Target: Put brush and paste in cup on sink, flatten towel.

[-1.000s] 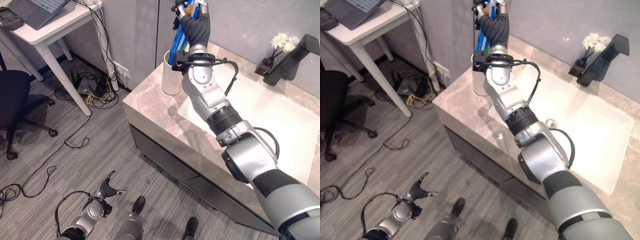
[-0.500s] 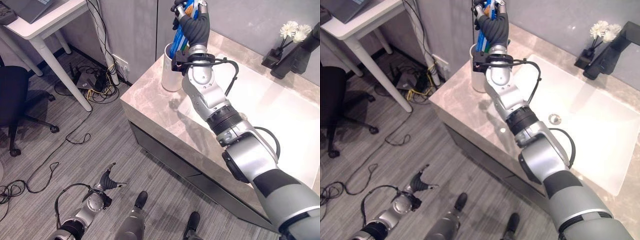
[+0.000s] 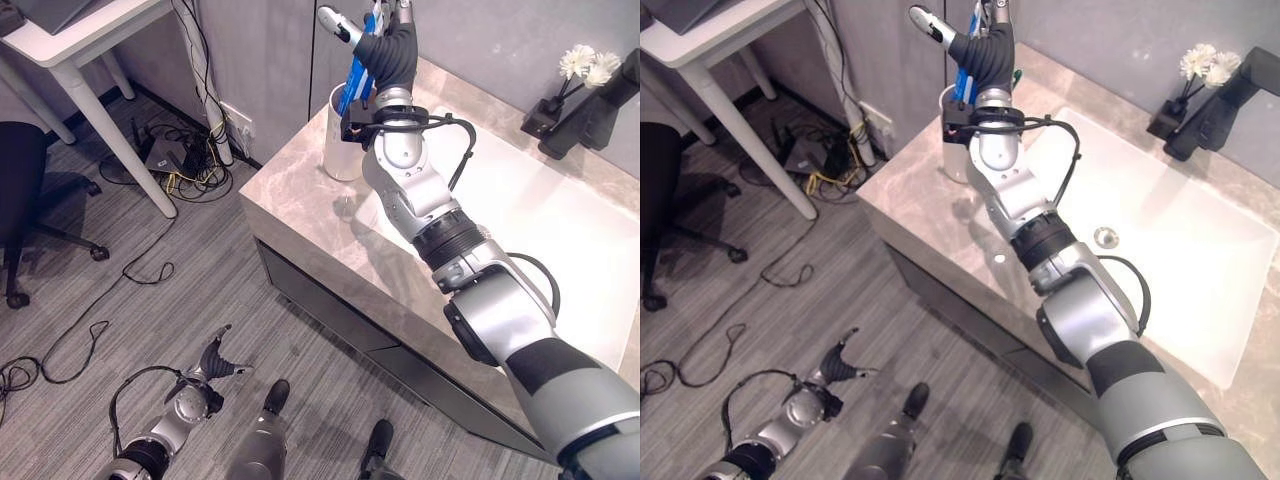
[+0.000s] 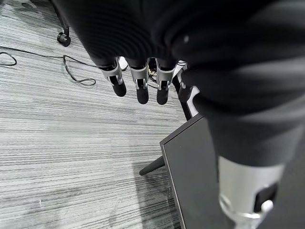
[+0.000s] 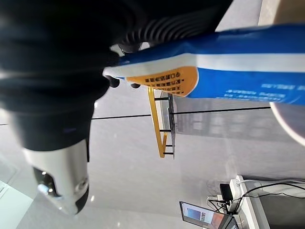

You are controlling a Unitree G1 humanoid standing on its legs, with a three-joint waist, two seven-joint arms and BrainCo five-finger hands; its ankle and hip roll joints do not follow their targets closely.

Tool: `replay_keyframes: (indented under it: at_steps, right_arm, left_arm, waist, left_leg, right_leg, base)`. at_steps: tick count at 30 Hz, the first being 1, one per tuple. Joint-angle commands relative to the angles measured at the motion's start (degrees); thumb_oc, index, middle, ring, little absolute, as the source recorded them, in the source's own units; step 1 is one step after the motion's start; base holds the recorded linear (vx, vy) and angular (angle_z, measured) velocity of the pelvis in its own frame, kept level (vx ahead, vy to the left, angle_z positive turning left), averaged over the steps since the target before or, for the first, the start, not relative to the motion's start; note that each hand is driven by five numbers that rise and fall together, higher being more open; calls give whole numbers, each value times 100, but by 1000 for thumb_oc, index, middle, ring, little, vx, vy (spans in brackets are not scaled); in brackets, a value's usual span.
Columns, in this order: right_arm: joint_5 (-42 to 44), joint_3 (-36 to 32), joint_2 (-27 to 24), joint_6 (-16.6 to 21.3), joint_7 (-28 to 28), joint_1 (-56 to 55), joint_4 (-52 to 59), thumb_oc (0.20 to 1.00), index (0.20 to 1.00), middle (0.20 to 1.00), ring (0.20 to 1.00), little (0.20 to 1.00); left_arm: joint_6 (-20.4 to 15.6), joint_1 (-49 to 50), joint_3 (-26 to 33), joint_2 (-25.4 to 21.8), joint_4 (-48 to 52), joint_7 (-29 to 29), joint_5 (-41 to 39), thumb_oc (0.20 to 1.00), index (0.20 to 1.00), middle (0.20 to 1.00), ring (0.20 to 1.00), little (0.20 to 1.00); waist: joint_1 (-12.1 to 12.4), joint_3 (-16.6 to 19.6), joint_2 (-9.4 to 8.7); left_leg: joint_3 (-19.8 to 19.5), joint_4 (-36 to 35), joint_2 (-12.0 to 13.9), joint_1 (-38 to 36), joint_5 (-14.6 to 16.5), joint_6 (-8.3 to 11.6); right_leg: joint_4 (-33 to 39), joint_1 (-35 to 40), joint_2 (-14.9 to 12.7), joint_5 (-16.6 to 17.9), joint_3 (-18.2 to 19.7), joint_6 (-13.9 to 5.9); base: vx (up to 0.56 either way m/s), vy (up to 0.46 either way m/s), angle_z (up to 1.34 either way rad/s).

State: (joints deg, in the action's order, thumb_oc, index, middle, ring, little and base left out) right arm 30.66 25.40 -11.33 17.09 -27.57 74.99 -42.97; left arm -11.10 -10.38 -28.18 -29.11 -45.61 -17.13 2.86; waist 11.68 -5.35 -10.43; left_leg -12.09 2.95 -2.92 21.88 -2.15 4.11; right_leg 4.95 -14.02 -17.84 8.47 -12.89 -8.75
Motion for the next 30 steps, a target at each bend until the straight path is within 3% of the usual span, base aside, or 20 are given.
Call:
replay_keyframes:
  at_steps: [1, 7, 9, 10, 12, 14, 17, 18, 19, 20, 21, 25, 28, 30]
  right_arm:
    - [-157, -68, -266, 284, -65, 497, 344, 1000, 1000, 1000, 1000, 1000]
    - [-186, -69, -306, 279, -35, 507, 490, 1000, 1000, 1000, 1000, 1000]
    - [-331, -130, -332, 272, -76, 486, 665, 1000, 1000, 1000, 1000, 1000]
    - [-367, -173, -399, 293, -77, 469, 823, 1000, 1000, 1000, 1000, 1000]
    - [-478, -273, -610, 282, -133, 391, 1147, 1000, 1000, 1000, 1000, 1000]
    - [-609, -499, -979, 360, -201, 227, 1297, 1000, 1000, 1000, 1000, 1000]
    - [-626, -610, -1032, 381, -249, 106, 1425, 1000, 1000, 1000, 1000, 1000]
    - [-705, -721, -1048, 436, -156, -151, 1571, 1000, 1000, 1000, 1000, 1000]
    - [-708, -710, -1065, 435, -154, -163, 1585, 1000, 1000, 1000, 1000, 1000]
    - [-798, -642, -1399, 462, -117, -233, 1903, 1000, 1000, 1000, 1000, 1000]
    - [-802, -636, -1407, 457, -120, -241, 1917, 1000, 1000, 1000, 1000, 1000]
    - [-1220, -732, -1984, 502, -158, -696, 2532, 1000, 1000, 1000, 1000, 1000]
    - [-1357, -797, -1914, 403, -272, -919, 2876, 1000, 1000, 1000, 1000, 1000]
    - [-1416, -870, -2025, 376, -271, -1034, 2954, 1000, 1000, 1000, 1000, 1000]
  left_arm:
    - [-122, -149, -51, -226, -10, -117, 184, 1000, 1000, 1000, 1000, 1000]
    - [-112, -140, -13, -189, -129, -134, 117, 1000, 1000, 1000, 1000, 1000]
    - [-83, -166, -111, -133, -327, -70, 160, 1000, 1000, 1000, 1000, 1000]
    - [-23, -128, -209, -240, 384, 11, 262, 1000, 1000, 1000, 1000, 1000]
    - [-6, 160, -198, -304, 568, 98, 373, 1000, 1000, 1000, 1000, 1000]
    - [-102, 434, -171, -382, 430, 263, 506, 1000, 1000, 1000, 1000, 1000]
    - [-103, 436, -154, -402, 356, 266, 472, 1000, 1000, 1000, 1000, 1000]
    - [-16, 336, -113, 73, -1251, 276, 617, 1000, 1000, 1000, 1000, 1000]
    - [-78, 284, -139, 139, -1366, 236, 632, 1000, 1000, 1000, 1000, 1000]
    - [63, 172, -7, 264, -1880, 142, 656, 1000, 1000, 1000, 1000, 1000]
    - [51, 158, -12, 287, -1908, 131, 662, 1000, 1000, 1000, 1000, 1000]
    - [142, 279, 281, 524, -2357, 41, 839, 1000, 1000, 1000, 1000, 1000]
    - [119, -4, 279, 658, -1788, -63, 540, 1000, 1000, 1000, 1000, 1000]
    - [120, 22, 338, 694, -1762, -60, 494, 1000, 1000, 1000, 1000, 1000]
  waist:
    - [134, -53, 86]
    - [118, 24, 56]
    - [88, 136, 77]
    - [94, 199, 152]
    - [104, 214, 177]
    - [102, 245, 268]
    - [55, 280, 328]
    - [-130, 344, 295]
    - [-104, 338, 312]
    - [-340, 417, 271]
    - [-320, 413, 279]
    - [-655, 514, 315]
    - [-1073, 573, 463]
    - [-1155, 590, 483]
  left_leg:
    - [230, -795, 40, -585, -152, -71]
    - [279, -795, 70, -692, -115, -78]
    - [377, -795, 142, -907, -69, -71]
    - [434, -795, 199, -1038, -9, -62]
    - [446, -795, 210, -1030, -57, -59]
    - [481, -795, 242, -1067, -63, -47]
    - [586, -795, 288, -1145, -39, -48]
    - [722, -795, 345, -1243, -33, -38]
    - [738, -795, 351, -1250, -24, -37]
    - [871, -795, 399, -1345, -4, -40]
    - [888, -795, 403, -1353, 2, -40]
    - [1192, -795, 478, -1544, 74, -51]
    - [1580, -795, 551, -1726, 149, -67]
    - [1685, -795, 567, -1773, 162, -62]
  right_leg:
    - [5, 770, -321, 1351, 365, -625]
    - [5, 837, -290, 1362, 430, -625]
    - [5, 956, -229, 1191, 502, -625]
    - [5, 1035, -180, 1021, 498, -618]
    - [5, 1028, -178, 958, 488, -611]
    - [5, 1045, -141, 767, 472, -613]
    - [5, 1023, -112, 630, 548, -587]
    - [5, 985, -77, 528, 668, -556]
    - [5, 982, -73, 525, 685, -554]
    - [5, 943, -48, 515, 847, -551]
    - [5, 939, -45, 516, 865, -551]
    - [5, 830, 6, 433, 1152, -535]
    - [5, 633, 65, 502, 1535, -579]
    - [5, 587, 88, 521, 1633, -592]
  base:
    - [0, 0, 0]
    - [-4, -16, -12]
    - [2, -37, -13]
    - [-13, -8, -15]
    - [-49, -15, -16]
    - [-79, -9, -13]
    - [-67, 30, -9]
    - [-23, 14, -30]
    - [-27, 13, -25]
    - [0, -4, -31]
    - [-1, 8, -30]
    - [-12, 15, -54]
    - [-21, 41, -62]
    - [-13, 29, -52]
